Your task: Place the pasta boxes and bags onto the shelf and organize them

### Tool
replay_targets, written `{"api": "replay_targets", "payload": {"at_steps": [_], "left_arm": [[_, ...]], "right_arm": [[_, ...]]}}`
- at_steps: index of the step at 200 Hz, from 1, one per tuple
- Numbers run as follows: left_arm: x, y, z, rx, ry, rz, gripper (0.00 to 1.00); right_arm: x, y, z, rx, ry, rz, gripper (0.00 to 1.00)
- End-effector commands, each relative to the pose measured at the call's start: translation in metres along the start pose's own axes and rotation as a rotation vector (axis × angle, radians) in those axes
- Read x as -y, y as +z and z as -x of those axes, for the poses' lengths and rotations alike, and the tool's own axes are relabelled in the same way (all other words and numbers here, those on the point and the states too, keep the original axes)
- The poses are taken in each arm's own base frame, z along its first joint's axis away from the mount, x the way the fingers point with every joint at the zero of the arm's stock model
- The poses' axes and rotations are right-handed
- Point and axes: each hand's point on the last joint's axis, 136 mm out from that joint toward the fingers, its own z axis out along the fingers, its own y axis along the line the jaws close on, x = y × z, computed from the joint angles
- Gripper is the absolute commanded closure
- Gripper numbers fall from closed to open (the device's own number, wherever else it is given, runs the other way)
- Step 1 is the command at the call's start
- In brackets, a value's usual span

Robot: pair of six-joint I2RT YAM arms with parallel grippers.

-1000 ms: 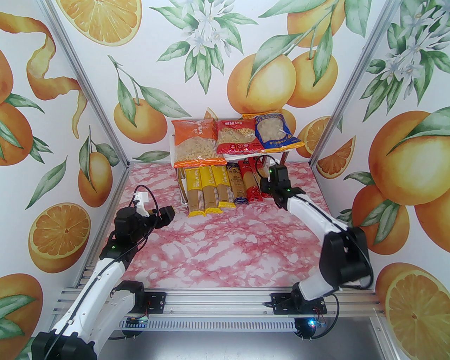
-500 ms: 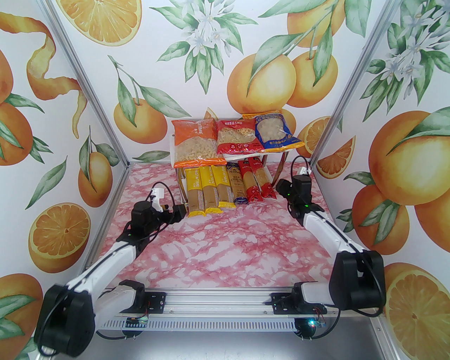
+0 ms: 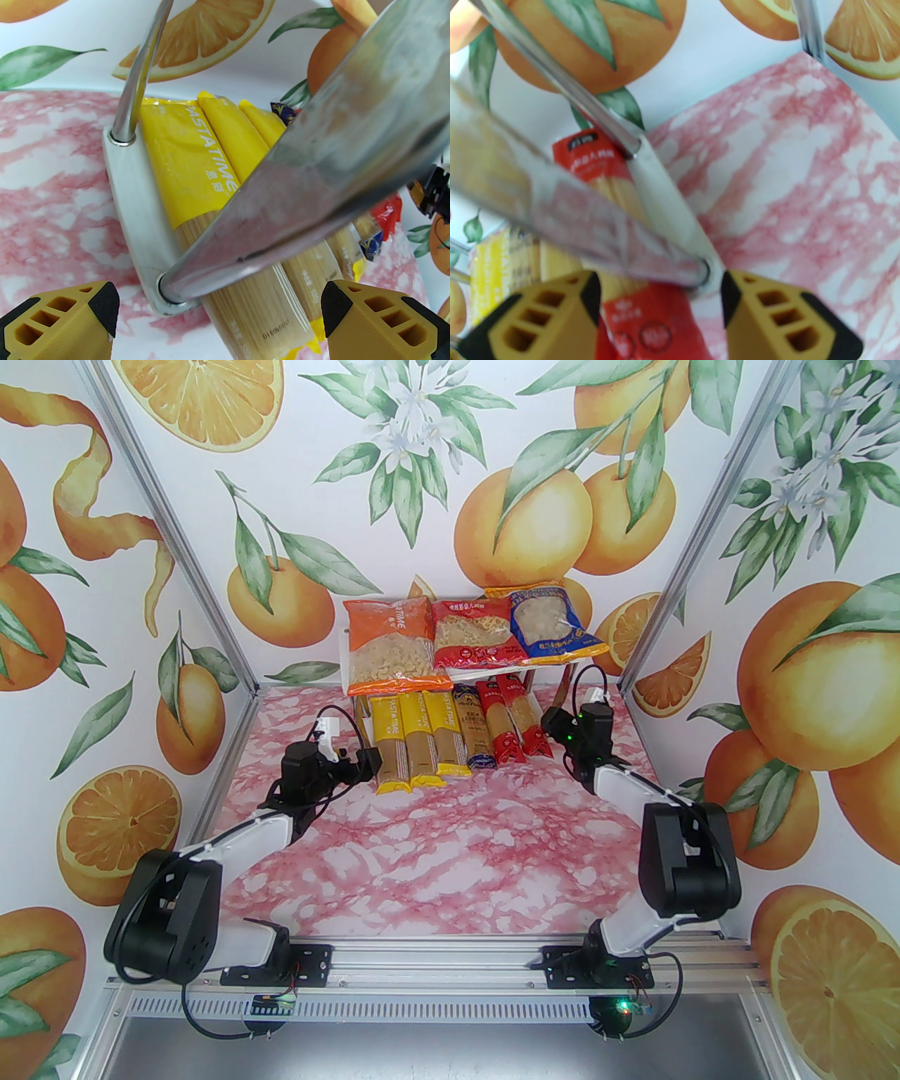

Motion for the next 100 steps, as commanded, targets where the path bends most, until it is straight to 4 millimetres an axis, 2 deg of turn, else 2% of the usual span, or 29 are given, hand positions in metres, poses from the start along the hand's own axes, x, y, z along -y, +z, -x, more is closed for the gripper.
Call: {"api": "replay_targets", "payload": {"at_steps": [1,27,63,82,100], "left_arm": [[0.015,0.007,0.031,0.091,0.026,-0.052,0.03],[0.015,0.014,0.033,0.094,0.022,-0.062,0.1],[0.017,0.025,0.03,0.075,0.016,-0.091,0.34],[0.019,0.028,0.03,0.075,0.012,-0.105,0.46],[0.019,0.032,0.029,0.07,0.008,-0.115,0.5]], "right_arm": [[-0.013,0.012,0.023,0.068,0.02,0.057,0.37],[-0.012,0.025,0.026,0.087,0.042,0.053,0.37],[-0.009,0.043,0.024,0.085,0.061,0.053,0.39],[-0.012,0.045,0.021,0.086,0.065,0.078,0.56],[-0.013,0.044,0.017,0.076,0.066,0.091,0.73]]}}
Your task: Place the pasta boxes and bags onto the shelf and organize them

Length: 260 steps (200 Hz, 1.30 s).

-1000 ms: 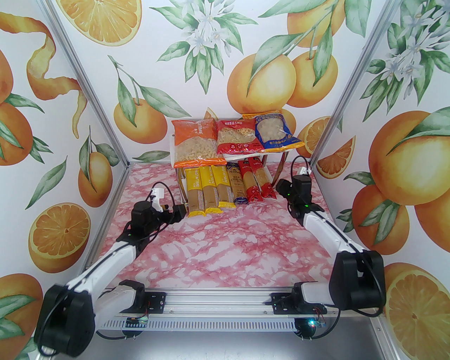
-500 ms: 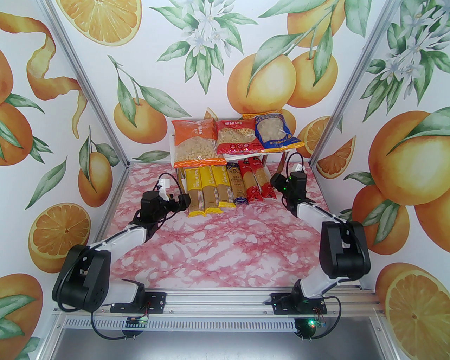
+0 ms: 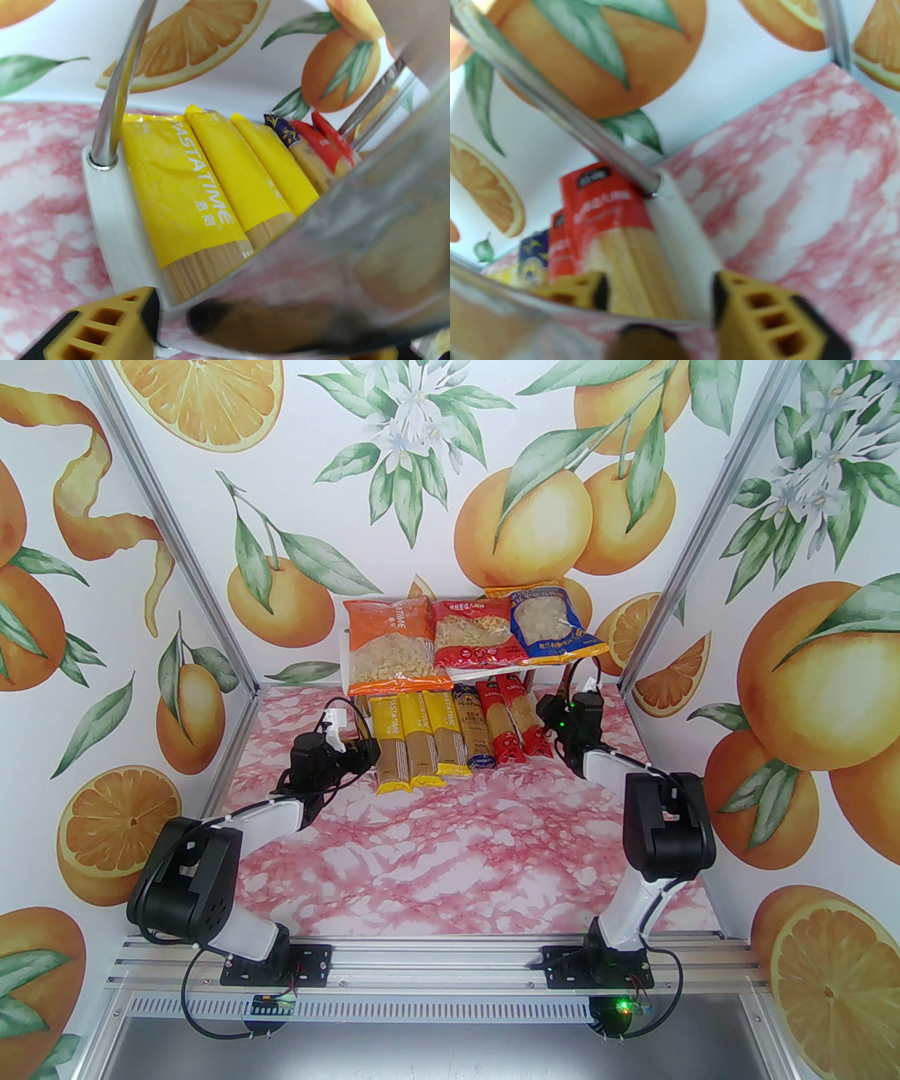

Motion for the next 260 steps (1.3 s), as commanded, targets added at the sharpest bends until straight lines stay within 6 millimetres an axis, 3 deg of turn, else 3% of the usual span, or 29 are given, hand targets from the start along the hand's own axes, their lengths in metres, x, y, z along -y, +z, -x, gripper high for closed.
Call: {"api": "replay_targets", "payload": {"at_steps": [1,16,28,43,99,170,260], "left_arm": [[0.015,0.007,0.019,0.045,0.017,-0.062,0.5],[0.016,0.008,0.018,0.048,0.017,-0.074,0.56],[0.016,0.008,0.018,0.052,0.016,-0.075,0.66],[0.015,0.008,0.019,0.058,0.019,-0.067,0.78],[0.014,-0.001,0.024,0.066,0.06,-0.043,0.85],[0.035,-0.037,0.03,0.09,0.108,-0.073,0.87],[0.042,-0.063,0.009,0.074,0.088,-0.087,0.88]], "right_arm": [[0.001,0.004,0.01,0.038,0.063,0.023,0.74],[0.0,0.001,0.007,0.03,0.055,0.035,0.86],[0.001,-0.003,0.004,0.023,0.045,0.033,1.0],[0.001,-0.011,0.001,0.019,0.035,0.033,1.0],[0.006,-0.042,-0.006,0.017,-0.008,0.012,1.0],[0.008,-0.07,-0.007,-0.011,-0.038,-0.029,1.0],[0.018,-0.087,-0.019,-0.041,-0.043,-0.07,1.0]]}}
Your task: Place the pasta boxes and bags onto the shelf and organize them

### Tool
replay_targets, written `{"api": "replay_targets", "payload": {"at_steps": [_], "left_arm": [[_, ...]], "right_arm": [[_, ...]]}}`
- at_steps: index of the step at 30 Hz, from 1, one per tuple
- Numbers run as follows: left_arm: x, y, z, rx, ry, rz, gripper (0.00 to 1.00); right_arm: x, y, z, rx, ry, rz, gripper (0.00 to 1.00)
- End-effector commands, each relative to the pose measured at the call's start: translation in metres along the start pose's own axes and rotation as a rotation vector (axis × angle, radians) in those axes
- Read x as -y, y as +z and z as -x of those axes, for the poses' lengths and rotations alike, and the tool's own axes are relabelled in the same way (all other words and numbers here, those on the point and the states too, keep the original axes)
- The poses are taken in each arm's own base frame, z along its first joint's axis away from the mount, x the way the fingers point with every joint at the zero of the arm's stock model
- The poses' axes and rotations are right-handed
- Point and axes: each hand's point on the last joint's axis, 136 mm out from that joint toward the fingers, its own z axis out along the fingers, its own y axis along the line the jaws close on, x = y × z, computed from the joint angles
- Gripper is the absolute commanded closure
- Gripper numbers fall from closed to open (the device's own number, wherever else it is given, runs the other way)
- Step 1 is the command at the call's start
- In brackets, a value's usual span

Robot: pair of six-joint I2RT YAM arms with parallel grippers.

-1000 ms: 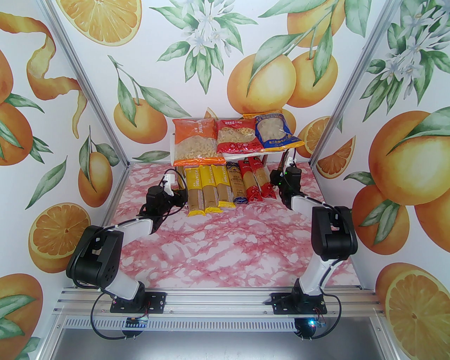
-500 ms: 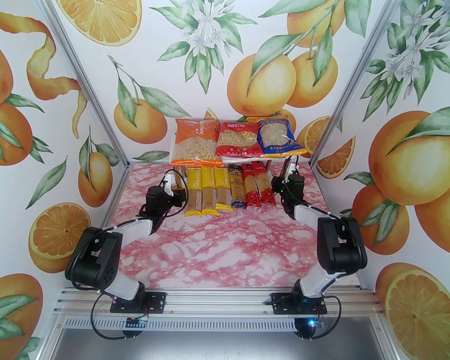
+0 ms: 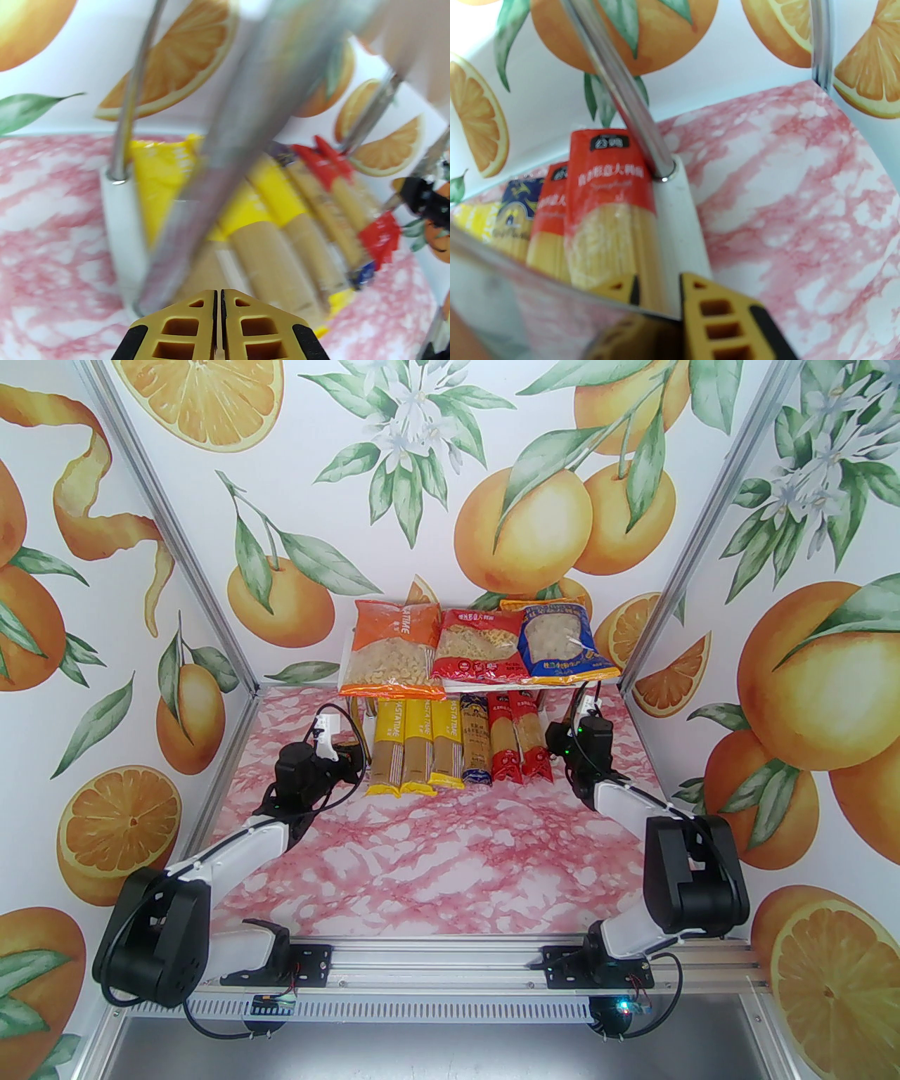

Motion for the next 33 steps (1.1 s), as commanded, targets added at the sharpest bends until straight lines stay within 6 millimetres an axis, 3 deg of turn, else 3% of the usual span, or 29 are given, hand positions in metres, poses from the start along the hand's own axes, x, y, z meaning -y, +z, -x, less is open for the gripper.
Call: {"api": "replay_targets", "payload": {"at_steps": [1,5,9,17,24,25,27,30,33], "left_arm": [[0.008,-0.01,-0.004,0.005,-0.017,-0.034,0.88],[0.003,-0.019,-0.007,-0.014,-0.011,0.012,0.78],[0.001,-0.032,-0.009,-0.038,-0.01,0.05,0.65],[-0.001,-0.069,-0.015,-0.087,-0.014,0.125,0.58],[0.001,-0.083,-0.019,-0.113,-0.029,0.138,0.53],[0.001,-0.089,-0.023,-0.121,-0.044,0.14,0.53],[0.001,-0.093,-0.024,-0.116,-0.056,0.141,0.52],[0.0,-0.094,-0.024,-0.114,-0.066,0.138,0.51],[0.0,-0.093,-0.026,-0.132,-0.078,0.131,0.51]], "right_arm": [[0.008,-0.013,0.005,-0.004,0.163,-0.025,1.0],[0.008,-0.014,0.004,-0.021,0.17,-0.031,0.98],[0.006,-0.02,0.008,-0.013,0.167,-0.022,0.65],[-0.001,-0.06,0.029,0.057,0.136,-0.01,0.34],[-0.004,-0.092,0.036,0.091,0.102,-0.025,0.32],[-0.014,-0.115,0.03,0.086,0.038,-0.05,0.35],[-0.025,-0.138,0.017,0.076,-0.019,-0.074,0.43],[-0.033,-0.157,-0.006,0.046,-0.025,-0.06,0.54],[-0.04,-0.168,-0.027,0.02,-0.038,-0.044,0.56]]}}
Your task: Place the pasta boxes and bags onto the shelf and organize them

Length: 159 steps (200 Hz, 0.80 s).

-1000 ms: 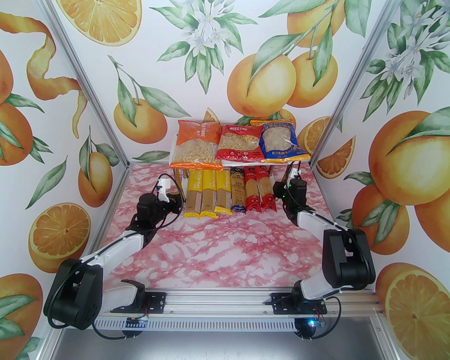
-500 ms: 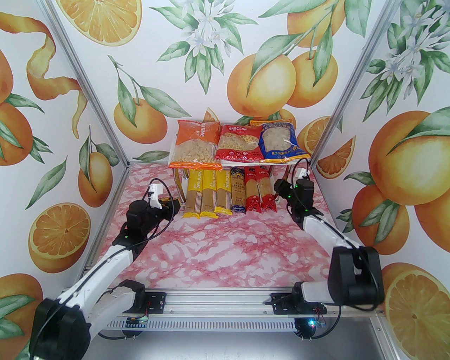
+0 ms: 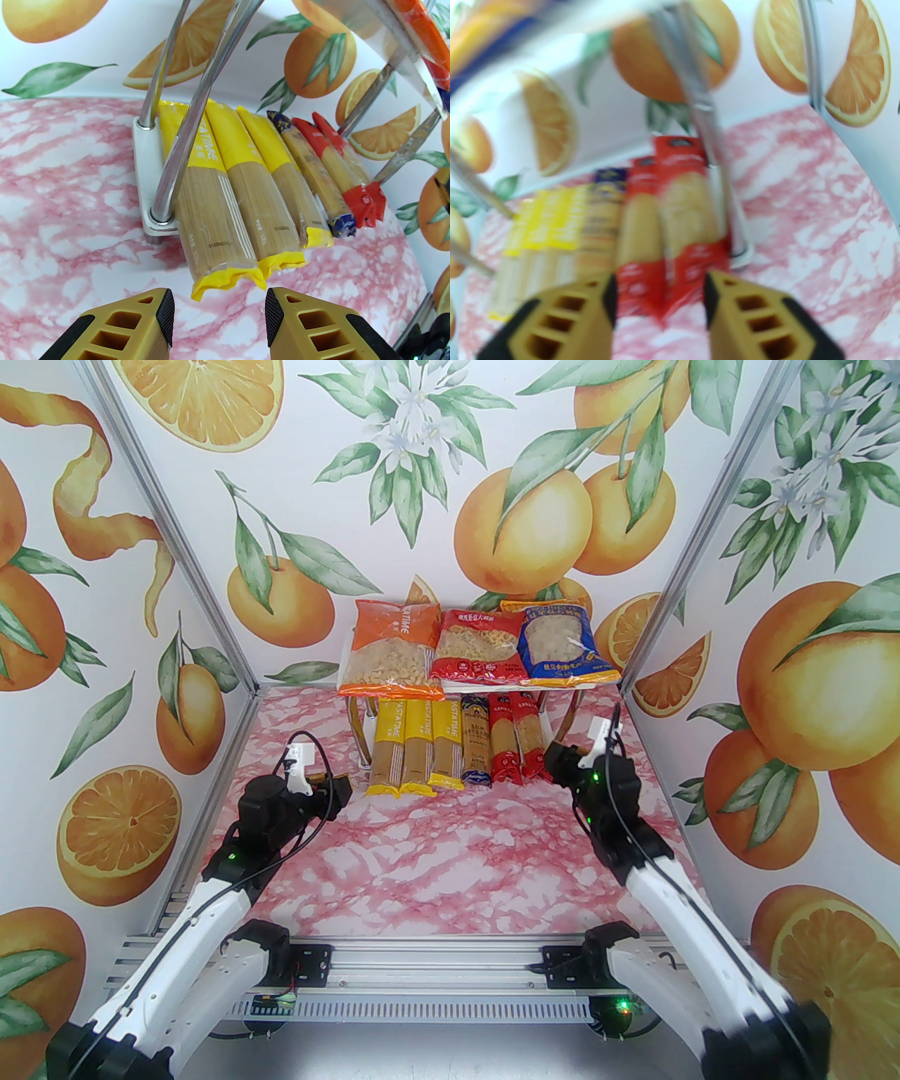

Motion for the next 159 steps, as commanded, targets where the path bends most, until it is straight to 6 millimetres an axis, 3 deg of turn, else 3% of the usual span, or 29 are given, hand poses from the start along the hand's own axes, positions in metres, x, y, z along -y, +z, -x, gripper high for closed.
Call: {"api": "replay_targets", "payload": {"at_steps": [1,41,70,115,159], "left_arm": [[-0.004,0.002,-0.014,-0.058,-0.031,-0.003,0.51],[-0.006,0.003,-0.015,-0.072,-0.074,-0.019,0.48],[-0.007,0.002,-0.015,-0.074,-0.084,-0.018,0.47],[-0.012,-0.001,-0.017,-0.076,-0.089,-0.004,0.46],[-0.014,-0.002,-0.016,-0.078,-0.088,0.004,0.46]], "right_arm": [[0.024,-0.007,-0.05,-0.126,-0.047,-0.125,0.56],[0.013,0.008,-0.071,-0.232,-0.114,-0.138,0.53],[0.002,0.032,-0.074,-0.281,-0.156,-0.148,0.46],[-0.014,0.073,-0.078,-0.326,-0.191,-0.159,0.44],[-0.014,0.113,-0.087,-0.315,-0.216,-0.226,0.42]]}}
